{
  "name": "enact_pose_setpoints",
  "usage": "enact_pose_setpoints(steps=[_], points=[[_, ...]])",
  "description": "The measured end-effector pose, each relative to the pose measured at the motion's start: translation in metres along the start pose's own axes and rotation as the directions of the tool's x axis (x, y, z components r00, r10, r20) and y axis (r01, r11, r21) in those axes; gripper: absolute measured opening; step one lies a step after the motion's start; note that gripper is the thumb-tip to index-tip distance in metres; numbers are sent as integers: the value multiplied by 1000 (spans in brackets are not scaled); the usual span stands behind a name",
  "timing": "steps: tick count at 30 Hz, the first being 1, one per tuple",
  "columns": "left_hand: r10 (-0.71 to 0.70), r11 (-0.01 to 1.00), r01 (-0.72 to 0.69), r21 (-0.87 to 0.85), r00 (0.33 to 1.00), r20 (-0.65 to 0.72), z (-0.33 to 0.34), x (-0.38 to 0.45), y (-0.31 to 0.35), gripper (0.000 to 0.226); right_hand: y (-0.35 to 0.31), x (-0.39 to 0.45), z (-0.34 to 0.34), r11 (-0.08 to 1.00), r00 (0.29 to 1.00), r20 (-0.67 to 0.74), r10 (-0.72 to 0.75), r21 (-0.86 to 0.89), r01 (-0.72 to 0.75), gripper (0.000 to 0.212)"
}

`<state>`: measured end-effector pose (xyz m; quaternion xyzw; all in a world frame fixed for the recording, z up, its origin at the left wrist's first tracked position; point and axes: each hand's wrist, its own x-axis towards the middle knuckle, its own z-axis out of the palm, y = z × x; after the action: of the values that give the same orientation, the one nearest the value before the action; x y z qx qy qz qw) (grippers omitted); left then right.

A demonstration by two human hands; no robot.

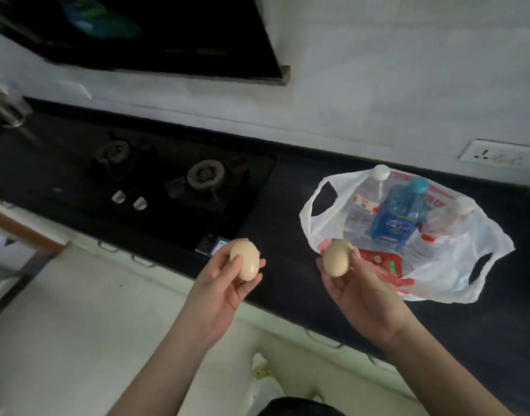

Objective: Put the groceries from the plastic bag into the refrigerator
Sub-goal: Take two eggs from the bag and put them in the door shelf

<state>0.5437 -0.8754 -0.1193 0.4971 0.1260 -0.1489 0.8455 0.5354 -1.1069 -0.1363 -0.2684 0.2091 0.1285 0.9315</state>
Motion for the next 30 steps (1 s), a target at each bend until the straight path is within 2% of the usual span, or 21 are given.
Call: enact_pose_setpoints(steps=[3, 6, 7, 13, 19, 23, 26, 27, 30], points=[[43, 998, -46, -34, 996, -78, -23, -30, 0, 34, 25, -1, 12, 991, 994, 38, 107, -89, -104, 32], [110, 992, -119, -37, 978, -179, -50, -62, 3, 70, 52, -4, 28, 971, 980, 81, 180, -172, -164, 37], [136, 988, -147, -39, 969, -207, -60, -73, 5, 74, 62, -4, 34, 962, 975, 90, 203, -205, -181, 37], [257, 955, -292, -49, 902, -346, -116, -147, 16, 63, 137, -9, 79, 824, 920, 104, 379, -491, -284, 48], [336, 895, -442, -64, 760, -556, -190, -247, 19, 64, 243, -38, 134, 730, 814, 186, 550, -581, -360, 49], [390, 850, -526, -20, 653, -649, -245, -337, 18, 77, 338, -75, 166, 635, 719, 206, 663, -663, -396, 51], [377, 809, -588, -25, 551, -744, -287, -401, 10, 53, 414, -110, 189, 575, 641, 234, 731, -717, -395, 69], [368, 804, -594, -19, 521, -770, -301, -419, 6, 44, 438, -123, 197, 558, 615, 242, 751, -731, -394, 69], [374, 789, -614, 18, 457, -807, -331, -464, -2, 41, 496, -160, 219, 524, 523, 271, 808, -737, -428, 46]])
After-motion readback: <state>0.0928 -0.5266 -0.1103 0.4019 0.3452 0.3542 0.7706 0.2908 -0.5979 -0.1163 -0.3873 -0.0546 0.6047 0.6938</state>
